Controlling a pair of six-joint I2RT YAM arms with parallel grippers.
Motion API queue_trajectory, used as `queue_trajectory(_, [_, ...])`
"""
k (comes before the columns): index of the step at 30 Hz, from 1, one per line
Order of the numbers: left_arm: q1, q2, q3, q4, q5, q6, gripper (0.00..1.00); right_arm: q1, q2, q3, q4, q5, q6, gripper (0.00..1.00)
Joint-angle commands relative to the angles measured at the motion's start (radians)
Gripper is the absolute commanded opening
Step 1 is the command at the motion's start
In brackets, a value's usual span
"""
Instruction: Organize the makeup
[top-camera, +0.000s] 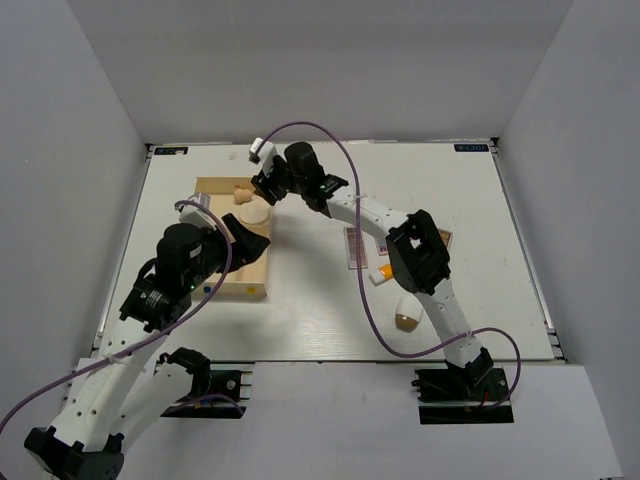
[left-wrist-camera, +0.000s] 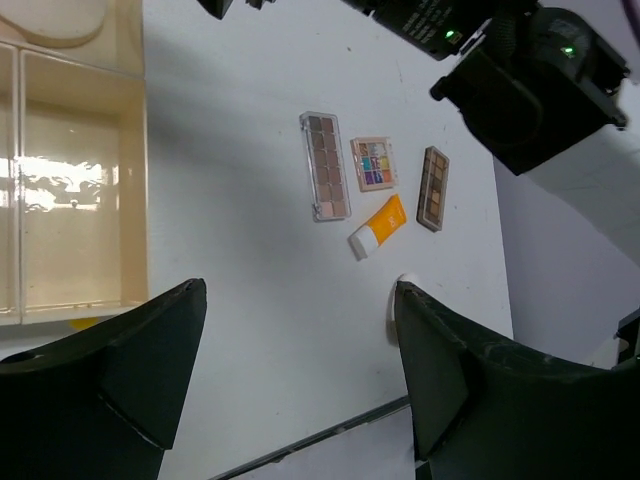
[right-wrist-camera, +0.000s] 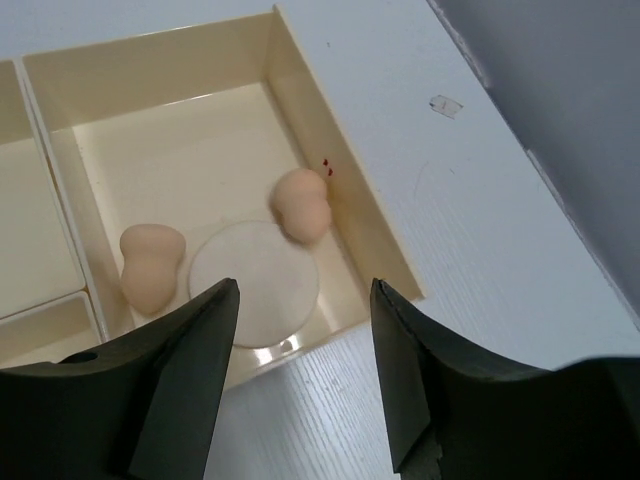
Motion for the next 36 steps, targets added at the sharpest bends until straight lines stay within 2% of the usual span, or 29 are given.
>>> queue_trajectory(1, [0.002, 0.063, 0.034, 0.065, 0.078, -0.005, 0.85, -0.035, -0.15, -0.015, 0.003, 0.067, 0.051, 0.62])
queue_trajectory(2, [0.002, 0.083, 0.04, 0.085, 0.094, -0.005, 0.85, -0.046, -0.173, -0.056, 0.017, 0.116, 0.064, 0.7])
queue_trajectory(3, [0.002, 0.103, 0.046, 0.096, 0.119, -0.005, 0.84, -0.057, -0.215, -0.082, 0.025, 0.204, 0.071, 0.73])
queue_trajectory(4, [-0.009, 0.146, 0.055, 0.114, 0.129, -0.007, 0.84, -0.067, -0.236, -0.102, 0.019, 0.207, 0.07, 0.78])
queue_trajectory(6, [-0.02, 0.184, 0.064, 0.134, 0.146, -0.011, 0.83, -0.127, -0.289, -0.13, -0.05, 0.179, 0.088, 0.78])
queue_trajectory(9, [-0.056, 0.272, 0.089, 0.159, 0.153, -0.014, 0.82, -0.216, -0.383, -0.216, -0.122, 0.156, 0.145, 0.64])
queue_trajectory(11, [-0.099, 0.353, 0.123, 0.162, 0.146, -0.014, 0.82, -0.27, -0.473, -0.317, -0.147, 0.13, 0.157, 0.49])
queue_trajectory(12, [-0.116, 0.384, 0.136, 0.161, 0.138, -0.014, 0.81, -0.305, -0.501, -0.351, -0.174, 0.124, 0.159, 0.41])
queue_trajectory(13, [-0.135, 0.414, 0.15, 0.156, 0.115, -0.016, 0.81, -0.319, -0.535, -0.384, -0.188, 0.119, 0.157, 0.21])
queue_trajectory(14, [-0.176, 0.472, 0.182, 0.151, 0.098, -0.02, 0.81, -0.352, -0.596, -0.423, -0.201, 0.107, 0.15, 0.13])
queue_trajectory(16, [-0.219, 0.536, 0.218, 0.133, 0.048, -0.027, 0.8, -0.42, -0.66, -0.539, -0.242, 0.086, 0.143, 0.02])
queue_trajectory(17, [-0.239, 0.609, 0.265, 0.124, 0.028, -0.034, 0.8, -0.432, -0.688, -0.576, -0.263, 0.073, 0.14, 0.0])
queue_trajectory(18, [-0.279, 0.644, 0.293, 0.11, 0.006, -0.037, 0.78, -0.448, -0.745, -0.637, -0.286, 0.064, 0.137, 0.0])
queue_trajectory(21, [-0.348, 0.791, 0.414, 0.029, -0.098, -0.048, 0.66, -0.511, -0.846, -0.727, -0.372, 0.05, 0.136, 0.02])
queue_trajectory(23, [-0.375, 0.862, 0.481, -0.016, -0.178, -0.056, 0.56, -0.558, -0.909, -0.794, -0.432, 0.032, 0.137, 0.28])
queue_trajectory(25, [-0.4, 0.959, 0.57, -0.083, -0.219, -0.063, 0.5, -0.592, -0.946, -0.86, -0.461, 0.017, 0.145, 0.47])
queue_trajectory(27, [-0.409, 1.048, 0.647, -0.129, -0.262, -0.063, 0.5, -0.636, -0.997, -0.902, -0.481, 0.0, 0.157, 0.54])
queue_trajectory(28, [-0.409, 1.077, 0.667, -0.135, -0.267, -0.059, 0.51, -0.643, -1.016, -0.943, -0.483, -0.006, 0.163, 0.55])
queue_trajectory(32, [-0.419, 1.22, 0.781, -0.163, -0.284, -0.048, 0.74, -0.705, -1.096, -1.023, -0.478, -0.036, 0.192, 0.56])
queue_trajectory(36, [-0.429, 1.347, 0.917, -0.215, -0.339, -0.03, 0.85, -0.733, -1.132, -1.078, -0.466, -0.06, 0.211, 0.55])
